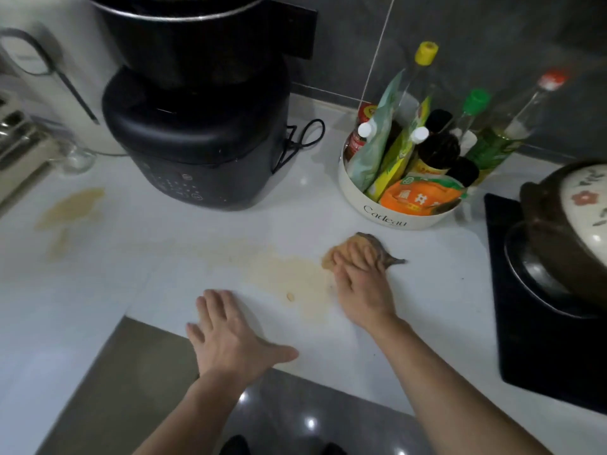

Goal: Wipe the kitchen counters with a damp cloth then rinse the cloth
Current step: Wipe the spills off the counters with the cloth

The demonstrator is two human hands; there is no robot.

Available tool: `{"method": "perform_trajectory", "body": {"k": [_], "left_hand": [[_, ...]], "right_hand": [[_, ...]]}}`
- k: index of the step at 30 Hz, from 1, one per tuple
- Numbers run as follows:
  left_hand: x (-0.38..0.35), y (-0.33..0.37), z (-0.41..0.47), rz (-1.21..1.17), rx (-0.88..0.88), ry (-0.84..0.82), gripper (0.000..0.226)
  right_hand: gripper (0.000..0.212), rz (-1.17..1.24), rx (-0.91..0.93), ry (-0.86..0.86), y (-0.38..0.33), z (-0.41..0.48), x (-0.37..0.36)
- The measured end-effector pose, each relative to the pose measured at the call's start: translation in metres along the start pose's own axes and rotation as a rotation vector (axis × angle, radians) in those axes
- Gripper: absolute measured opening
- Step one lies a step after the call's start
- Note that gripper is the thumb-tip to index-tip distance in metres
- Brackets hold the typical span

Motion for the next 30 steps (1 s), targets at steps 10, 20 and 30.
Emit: {"method": "perform_trajectory", "body": {"k": [10, 20, 30], "left_hand": [[-0.01, 0.076, -0.041, 0.072, -0.405, -0.089, 0.137], [-0.077, 0.168, -0.097, 0.225, -0.805, -0.239, 0.082], [-0.099, 0.176, -0.111, 0.336, -0.717, -0.28, 0.122]], "right_hand": [[0.053, 0.03, -0.131, 0.089, 0.081, -0.176, 0.033], [0.019, 0.615, -0.395, 0.623, 0.139, -0.106, 0.107], [0.024, 0.265, -0.296, 0.371, 0.149, -0.046, 0.089]]}}
Point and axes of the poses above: each hand's wrist, its own z-axis towards the middle knuckle, its own x-axis out of the back of the hand, y = z × x, the point moved 3 cm from there along z, towards the middle knuckle
